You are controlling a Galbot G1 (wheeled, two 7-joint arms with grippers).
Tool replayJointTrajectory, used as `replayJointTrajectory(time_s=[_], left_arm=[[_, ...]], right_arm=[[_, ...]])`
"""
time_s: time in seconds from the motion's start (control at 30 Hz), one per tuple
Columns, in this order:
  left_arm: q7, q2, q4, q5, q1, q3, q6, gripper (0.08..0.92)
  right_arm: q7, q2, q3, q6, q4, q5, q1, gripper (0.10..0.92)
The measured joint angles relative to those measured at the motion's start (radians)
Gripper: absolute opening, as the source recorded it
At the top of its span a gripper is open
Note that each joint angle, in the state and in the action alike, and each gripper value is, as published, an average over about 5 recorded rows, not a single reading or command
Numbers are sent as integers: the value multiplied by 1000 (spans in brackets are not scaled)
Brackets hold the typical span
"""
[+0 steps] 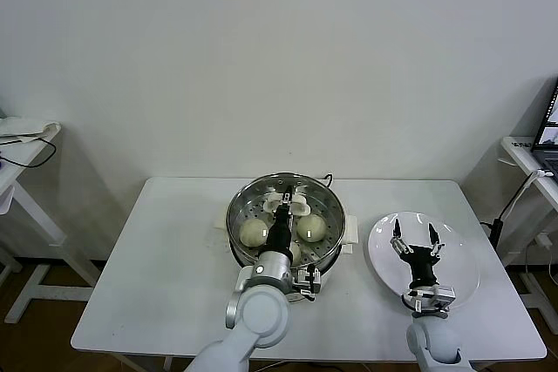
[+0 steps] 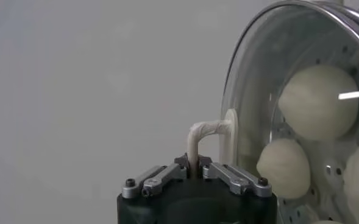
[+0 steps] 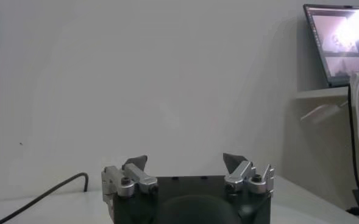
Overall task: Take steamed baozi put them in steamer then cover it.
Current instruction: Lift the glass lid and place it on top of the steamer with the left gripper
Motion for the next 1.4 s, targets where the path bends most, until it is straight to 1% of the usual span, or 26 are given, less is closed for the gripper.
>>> replayJointTrajectory(time_s=[1.0,1.1,1.4], left_arm=[[-4,-16,37,15,8,-11,-12,194],[-5,-15,34,16,14,-14,-14,232],[-10,-7,6,15,32,-17,-14,482]], right_arm=[[-5,0,2,5,-3,-3,1,823],[-6,1,1,5,-3,-4,1,823],[-7,4,-3,5,-3,-7,-3,823]])
